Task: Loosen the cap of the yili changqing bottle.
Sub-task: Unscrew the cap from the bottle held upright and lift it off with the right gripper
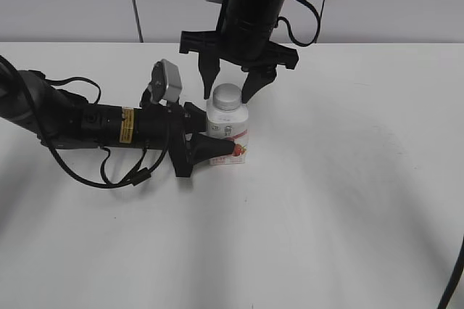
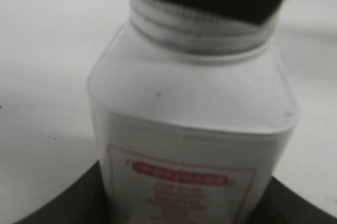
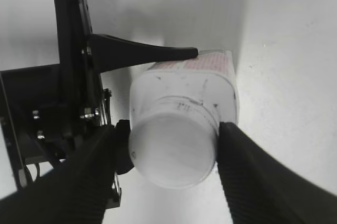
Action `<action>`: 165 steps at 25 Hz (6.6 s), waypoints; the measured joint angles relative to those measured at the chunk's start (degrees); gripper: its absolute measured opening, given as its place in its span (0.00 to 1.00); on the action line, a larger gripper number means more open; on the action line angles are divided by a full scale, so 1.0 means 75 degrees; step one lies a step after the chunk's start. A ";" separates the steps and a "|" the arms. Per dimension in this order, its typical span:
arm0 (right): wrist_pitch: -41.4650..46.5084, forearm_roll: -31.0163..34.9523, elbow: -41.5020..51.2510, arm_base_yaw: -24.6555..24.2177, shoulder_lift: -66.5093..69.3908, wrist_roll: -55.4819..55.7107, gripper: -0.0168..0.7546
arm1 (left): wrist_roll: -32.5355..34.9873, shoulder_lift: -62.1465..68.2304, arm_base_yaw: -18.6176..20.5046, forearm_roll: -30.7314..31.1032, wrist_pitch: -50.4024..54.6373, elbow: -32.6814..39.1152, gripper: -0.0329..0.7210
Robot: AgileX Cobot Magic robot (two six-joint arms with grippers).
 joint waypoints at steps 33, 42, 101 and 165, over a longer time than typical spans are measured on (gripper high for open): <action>0.0108 -0.0050 -0.0094 0.0000 0.0185 -0.4282 0.54 | 0.0000 0.0000 0.0007 -0.0021 0.0009 0.0000 0.54; 0.0080 -0.0030 -0.0101 0.0000 0.0185 -0.8485 0.54 | 0.0000 0.0000 0.0015 0.0001 0.0001 0.0000 0.54; 0.0051 -0.0334 -0.0101 0.0000 -0.0394 -0.5735 0.72 | 0.0000 0.0000 0.0015 -0.0005 -0.0005 0.0000 0.54; 0.0051 0.0011 -0.0101 0.0000 0.0001 0.0186 0.70 | 0.0000 0.0000 0.0015 -0.0010 -0.0005 0.0000 0.54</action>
